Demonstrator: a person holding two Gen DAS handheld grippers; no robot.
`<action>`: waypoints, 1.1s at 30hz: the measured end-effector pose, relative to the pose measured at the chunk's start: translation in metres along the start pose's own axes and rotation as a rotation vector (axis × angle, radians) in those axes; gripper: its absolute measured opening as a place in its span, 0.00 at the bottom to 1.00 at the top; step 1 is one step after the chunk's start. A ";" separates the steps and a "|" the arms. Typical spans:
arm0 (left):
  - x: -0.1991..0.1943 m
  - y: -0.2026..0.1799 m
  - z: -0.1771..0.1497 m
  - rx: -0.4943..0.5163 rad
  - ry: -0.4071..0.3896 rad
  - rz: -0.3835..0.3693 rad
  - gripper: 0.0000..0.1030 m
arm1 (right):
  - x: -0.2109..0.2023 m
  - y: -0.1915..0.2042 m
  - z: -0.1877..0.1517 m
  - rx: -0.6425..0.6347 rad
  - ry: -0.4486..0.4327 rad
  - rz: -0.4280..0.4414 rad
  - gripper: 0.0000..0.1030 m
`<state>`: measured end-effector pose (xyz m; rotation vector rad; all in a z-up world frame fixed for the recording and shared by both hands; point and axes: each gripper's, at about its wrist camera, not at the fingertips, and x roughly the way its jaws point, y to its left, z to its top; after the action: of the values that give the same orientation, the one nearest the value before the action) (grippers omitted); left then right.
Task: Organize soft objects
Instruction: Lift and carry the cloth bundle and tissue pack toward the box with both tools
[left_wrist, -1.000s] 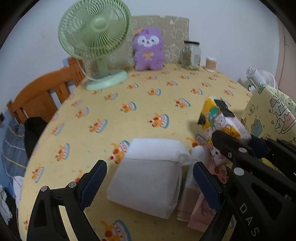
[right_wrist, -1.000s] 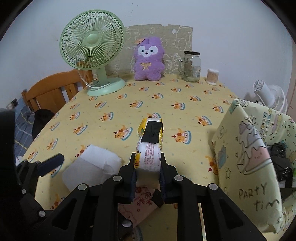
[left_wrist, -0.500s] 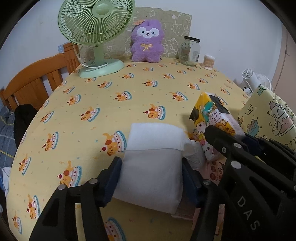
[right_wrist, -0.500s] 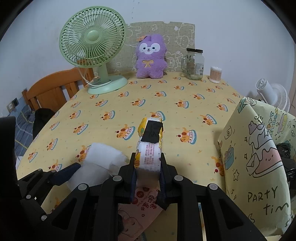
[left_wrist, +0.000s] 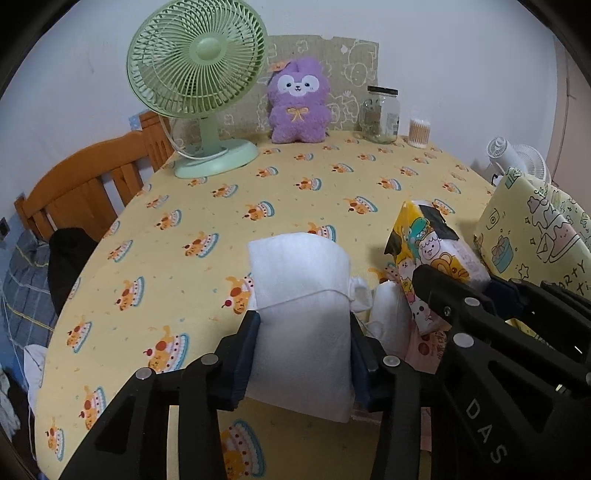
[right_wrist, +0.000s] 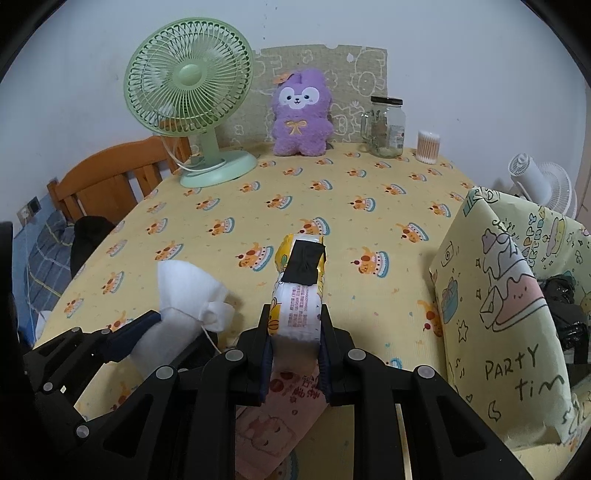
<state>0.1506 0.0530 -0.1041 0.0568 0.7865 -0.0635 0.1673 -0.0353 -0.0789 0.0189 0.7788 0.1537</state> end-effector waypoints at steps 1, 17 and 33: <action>-0.002 0.000 0.000 0.000 -0.003 0.005 0.44 | -0.001 0.000 0.000 0.001 0.000 0.003 0.23; -0.040 -0.003 -0.002 -0.020 -0.076 0.025 0.44 | -0.033 0.003 -0.001 0.015 -0.042 0.031 0.23; -0.086 -0.010 0.002 -0.031 -0.157 0.052 0.44 | -0.081 0.003 0.004 0.008 -0.126 0.038 0.23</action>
<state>0.0911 0.0460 -0.0422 0.0426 0.6282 -0.0064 0.1129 -0.0435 -0.0191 0.0502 0.6534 0.1836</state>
